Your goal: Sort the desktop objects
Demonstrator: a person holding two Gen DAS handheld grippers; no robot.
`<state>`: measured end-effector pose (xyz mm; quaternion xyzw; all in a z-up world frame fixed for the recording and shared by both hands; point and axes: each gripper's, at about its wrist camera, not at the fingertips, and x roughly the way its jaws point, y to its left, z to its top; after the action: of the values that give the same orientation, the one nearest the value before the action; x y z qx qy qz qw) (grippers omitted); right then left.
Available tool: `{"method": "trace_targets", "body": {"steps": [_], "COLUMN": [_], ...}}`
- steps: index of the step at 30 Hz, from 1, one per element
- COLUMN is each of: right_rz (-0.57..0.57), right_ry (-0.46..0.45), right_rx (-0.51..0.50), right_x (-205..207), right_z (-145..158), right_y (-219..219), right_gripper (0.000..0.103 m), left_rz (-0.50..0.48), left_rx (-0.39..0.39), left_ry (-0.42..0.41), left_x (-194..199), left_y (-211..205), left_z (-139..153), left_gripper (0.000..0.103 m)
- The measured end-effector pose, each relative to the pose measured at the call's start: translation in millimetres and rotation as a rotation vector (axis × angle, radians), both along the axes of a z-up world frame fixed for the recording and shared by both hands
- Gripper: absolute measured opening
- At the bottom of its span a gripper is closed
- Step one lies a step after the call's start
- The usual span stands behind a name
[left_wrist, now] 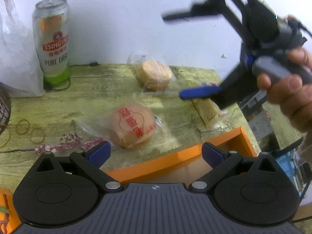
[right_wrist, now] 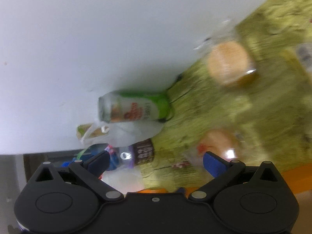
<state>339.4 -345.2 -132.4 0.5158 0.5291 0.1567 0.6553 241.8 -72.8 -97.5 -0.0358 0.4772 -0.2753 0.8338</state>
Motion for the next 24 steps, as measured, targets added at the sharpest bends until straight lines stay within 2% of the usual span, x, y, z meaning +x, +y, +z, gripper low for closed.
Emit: {"method": "trace_targets", "body": {"steps": [6, 9, 12, 14, 19, 24], "right_rz": [0.023, 0.025, 0.003, 0.0, 0.01, 0.016], "right_ry": [0.041, 0.076, 0.151, 0.196, 0.26, 0.283], "right_rx": [-0.091, -0.053, 0.034, 0.072, 0.088, 0.063], "right_x": [0.6, 2.0, 1.8, 2.0, 6.9, 15.8], "right_z": [-8.5, -17.4, -34.3, -45.6, -63.5, -72.5], "right_y": [-2.0, 0.2, 0.8, 2.8, 11.4, 20.2], "right_gripper": [0.103, 0.103, 0.103, 0.103, 0.103, 0.103], "left_rz": [0.008, -0.007, -0.045, -0.065, -0.074, -0.079], "left_rx": [0.044, 0.077, 0.113, 0.113, 0.115, 0.124], "left_ry": [-0.048, -0.096, -0.131, -0.127, -0.098, -0.062], "left_x": [15.6, 24.1, 31.6, 37.5, 52.5, 59.2], "left_y": [0.2, -2.5, -7.8, -10.9, -16.7, -19.2], "left_z": [-1.3, -4.6, -10.5, -15.1, -28.9, -40.3], "left_gripper": [0.101, 0.101, 0.101, 0.101, 0.101, 0.102]}}
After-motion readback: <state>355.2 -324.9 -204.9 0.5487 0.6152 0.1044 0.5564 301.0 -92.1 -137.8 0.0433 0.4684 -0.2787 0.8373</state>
